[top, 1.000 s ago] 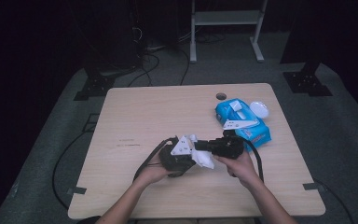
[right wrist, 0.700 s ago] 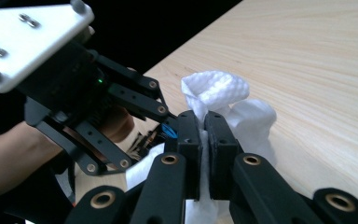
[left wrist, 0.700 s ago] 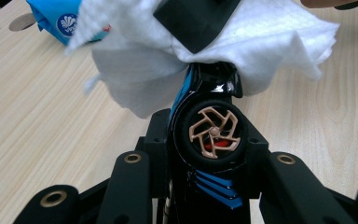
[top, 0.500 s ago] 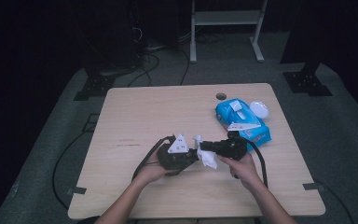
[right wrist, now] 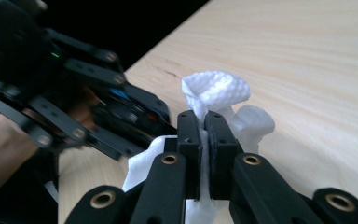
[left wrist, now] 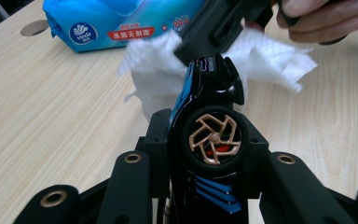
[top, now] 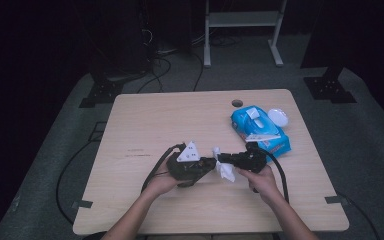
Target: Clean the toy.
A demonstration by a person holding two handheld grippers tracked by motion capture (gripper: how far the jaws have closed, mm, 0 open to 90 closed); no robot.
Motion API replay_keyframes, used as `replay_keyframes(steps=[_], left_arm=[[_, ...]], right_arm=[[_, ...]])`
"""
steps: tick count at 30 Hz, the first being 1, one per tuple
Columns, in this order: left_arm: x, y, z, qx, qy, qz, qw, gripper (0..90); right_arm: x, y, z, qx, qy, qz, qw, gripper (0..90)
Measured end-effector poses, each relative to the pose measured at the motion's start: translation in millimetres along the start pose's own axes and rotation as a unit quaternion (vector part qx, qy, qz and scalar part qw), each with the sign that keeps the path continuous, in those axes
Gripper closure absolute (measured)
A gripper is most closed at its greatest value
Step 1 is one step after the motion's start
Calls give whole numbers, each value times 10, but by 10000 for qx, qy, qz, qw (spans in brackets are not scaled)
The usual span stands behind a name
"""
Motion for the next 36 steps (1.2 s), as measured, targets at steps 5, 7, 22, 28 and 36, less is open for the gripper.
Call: replay_keyframes(steps=[5,7,22,28,36], left_arm=[[-53,44,16,-75,-46,-31,10000,643],[-85,100,32,-160,-84,-80,9998,644],[-505,486,357,-1619,-78,-30,9868,644],[-553,594,434,-1993,-123,-96,9798,639],[-590,487,424,-1814,-234,-213,9829,580]], right_arm=[[33,-12,0,19,39,-123,9999,854],[44,-68,14,130,36,-177,9998,854],[147,-296,-38,153,75,-442,9989,854],[159,-335,-64,123,66,-466,9988,854],[173,-290,-54,93,67,-473,9988,853]])
Point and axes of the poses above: each handheld gripper's, and its own axes: y roughly forward along the jaws, z roughly out of its top, x roughly to its right, the point moved 1 cm from there along y, roughly forward along the jaws, and after that the axes turned 15 degrees about -x, right-handed, at the moved point
